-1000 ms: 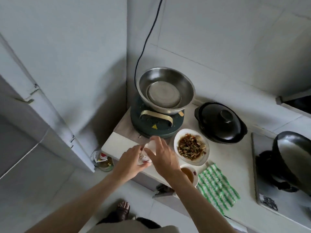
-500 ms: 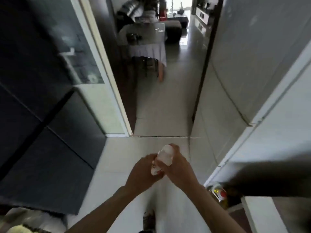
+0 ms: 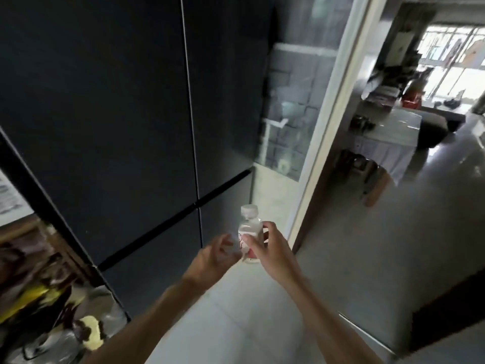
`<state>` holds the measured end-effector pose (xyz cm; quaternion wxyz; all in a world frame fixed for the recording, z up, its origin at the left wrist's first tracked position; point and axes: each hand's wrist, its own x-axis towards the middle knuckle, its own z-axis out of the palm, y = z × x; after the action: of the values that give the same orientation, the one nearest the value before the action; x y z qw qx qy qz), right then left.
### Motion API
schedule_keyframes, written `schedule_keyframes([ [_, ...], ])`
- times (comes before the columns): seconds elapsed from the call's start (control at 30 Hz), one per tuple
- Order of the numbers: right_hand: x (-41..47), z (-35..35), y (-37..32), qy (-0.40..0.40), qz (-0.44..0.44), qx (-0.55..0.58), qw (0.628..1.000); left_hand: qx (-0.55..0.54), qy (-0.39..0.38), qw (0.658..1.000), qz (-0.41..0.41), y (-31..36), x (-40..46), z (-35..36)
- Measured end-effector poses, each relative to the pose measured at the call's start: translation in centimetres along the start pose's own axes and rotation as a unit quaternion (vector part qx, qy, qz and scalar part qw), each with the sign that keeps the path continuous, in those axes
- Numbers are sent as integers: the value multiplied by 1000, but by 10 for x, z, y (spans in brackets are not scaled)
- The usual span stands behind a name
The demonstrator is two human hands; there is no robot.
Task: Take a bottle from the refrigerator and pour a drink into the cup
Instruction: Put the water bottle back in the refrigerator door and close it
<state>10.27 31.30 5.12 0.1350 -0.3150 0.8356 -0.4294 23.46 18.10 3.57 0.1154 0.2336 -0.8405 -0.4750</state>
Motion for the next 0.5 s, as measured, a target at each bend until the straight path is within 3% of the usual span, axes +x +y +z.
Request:
schedule_keyframes([
  [0.3,144,44,-38,-74,-35,65,995,-50,77,987,-133,-54,118,-47],
  [0.4,186,57,-42,-107,-57,75,990,-129,124,962,-204,-75,150,-46],
  [0.5,234,68,-40,-155,-96,81,980,-234,205,911,-269,-91,186,-45],
])
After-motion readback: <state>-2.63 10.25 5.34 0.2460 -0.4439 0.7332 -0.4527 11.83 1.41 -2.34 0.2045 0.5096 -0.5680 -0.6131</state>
